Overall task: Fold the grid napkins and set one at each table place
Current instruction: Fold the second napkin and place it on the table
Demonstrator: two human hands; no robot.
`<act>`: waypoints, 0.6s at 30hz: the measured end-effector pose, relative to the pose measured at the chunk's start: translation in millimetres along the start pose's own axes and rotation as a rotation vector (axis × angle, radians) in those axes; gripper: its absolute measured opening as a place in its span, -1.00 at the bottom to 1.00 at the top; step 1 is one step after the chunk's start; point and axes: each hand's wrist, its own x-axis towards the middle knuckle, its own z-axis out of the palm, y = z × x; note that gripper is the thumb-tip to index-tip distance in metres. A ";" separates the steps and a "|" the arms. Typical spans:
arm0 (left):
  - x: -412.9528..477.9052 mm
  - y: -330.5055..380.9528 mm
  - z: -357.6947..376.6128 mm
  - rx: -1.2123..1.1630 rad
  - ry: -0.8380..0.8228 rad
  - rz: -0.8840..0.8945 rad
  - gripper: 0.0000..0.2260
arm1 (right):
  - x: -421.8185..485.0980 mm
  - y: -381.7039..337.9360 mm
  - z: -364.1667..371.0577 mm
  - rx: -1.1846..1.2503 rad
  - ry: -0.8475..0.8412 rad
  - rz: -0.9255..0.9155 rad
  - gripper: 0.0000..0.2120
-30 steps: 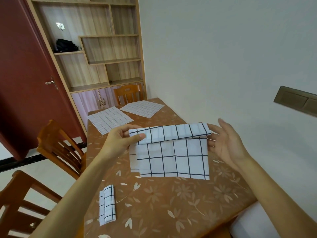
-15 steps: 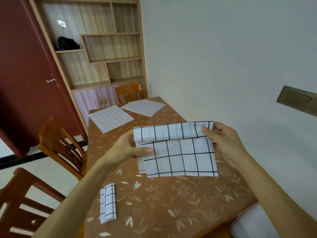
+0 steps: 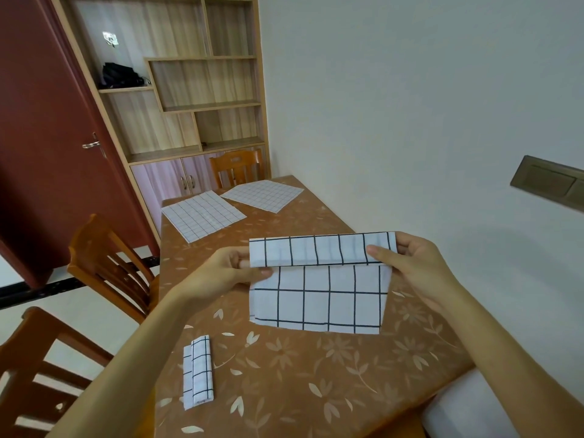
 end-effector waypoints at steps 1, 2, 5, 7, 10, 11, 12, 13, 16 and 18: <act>-0.4 -0.1 -0.1 -0.022 -0.008 -0.010 -0.75 | 0.5 0.3 -0.3 -0.014 0.012 -0.015 -0.83; -0.6 -0.1 0.3 -0.051 -0.018 -0.023 -0.77 | 1.0 0.9 -0.1 -0.035 0.019 -0.031 -0.85; -0.7 1.2 3.1 -0.155 -0.024 -0.049 -0.75 | 1.5 1.3 2.1 -0.128 0.027 -0.061 -0.89; 1.0 1.2 4.2 -0.188 0.002 -0.058 -0.76 | 0.6 -0.5 3.8 -0.209 0.015 -0.088 -0.88; 3.3 1.2 3.0 -0.243 0.088 -0.108 -0.77 | -3.1 -2.4 5.0 -0.185 -0.063 -0.116 -0.75; 3.1 1.7 2.2 -0.251 0.108 -0.122 -0.77 | -4.7 -2.5 4.8 -0.176 -0.087 -0.130 -0.70; 2.7 2.3 1.3 -0.252 0.120 -0.129 -0.77 | -6.0 -1.9 4.4 -0.181 -0.097 -0.155 -0.68; 2.5 2.8 0.5 -0.256 0.124 -0.127 -0.77 | -6.9 -0.9 4.0 -0.189 -0.095 -0.189 -0.70; 2.1 2.7 -1.9 -0.336 0.131 -0.135 -0.65 | -5.8 1.6 3.5 -0.179 -0.049 -0.308 -0.80; 2.5 1.6 -4.0 -0.341 0.104 -0.151 -0.53 | -4.5 2.8 2.5 -0.163 -0.054 -0.393 -0.76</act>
